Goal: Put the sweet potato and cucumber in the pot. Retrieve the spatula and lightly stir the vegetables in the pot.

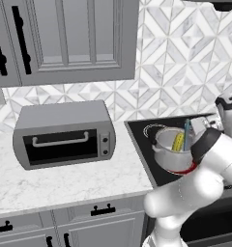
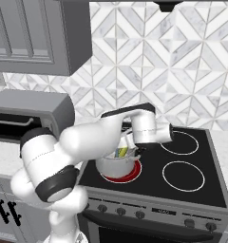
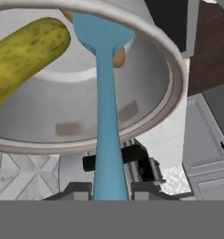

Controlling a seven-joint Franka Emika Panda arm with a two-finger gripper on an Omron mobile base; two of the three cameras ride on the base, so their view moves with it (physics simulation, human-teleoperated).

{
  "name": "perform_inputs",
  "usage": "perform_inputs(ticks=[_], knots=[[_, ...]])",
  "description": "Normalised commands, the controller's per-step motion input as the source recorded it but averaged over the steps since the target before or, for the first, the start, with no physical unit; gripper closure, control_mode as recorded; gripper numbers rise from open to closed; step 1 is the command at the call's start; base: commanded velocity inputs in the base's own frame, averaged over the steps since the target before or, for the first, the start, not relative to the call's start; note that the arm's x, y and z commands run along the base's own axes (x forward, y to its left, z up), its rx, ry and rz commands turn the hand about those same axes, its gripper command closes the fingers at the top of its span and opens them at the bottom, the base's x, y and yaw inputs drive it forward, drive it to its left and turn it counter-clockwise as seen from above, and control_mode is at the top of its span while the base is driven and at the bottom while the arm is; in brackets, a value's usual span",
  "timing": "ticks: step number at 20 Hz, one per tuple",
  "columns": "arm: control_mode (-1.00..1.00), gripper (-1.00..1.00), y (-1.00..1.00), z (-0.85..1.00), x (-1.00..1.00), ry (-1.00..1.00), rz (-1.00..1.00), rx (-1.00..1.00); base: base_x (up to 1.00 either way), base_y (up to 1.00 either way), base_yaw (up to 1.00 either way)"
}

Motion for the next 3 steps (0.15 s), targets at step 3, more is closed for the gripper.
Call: perform_inputs(ticks=[3], knots=[[-1.0,1.0,0.03,0.17,-0.55,0.08,0.05,0.11,0.0,0.0,0.0]])
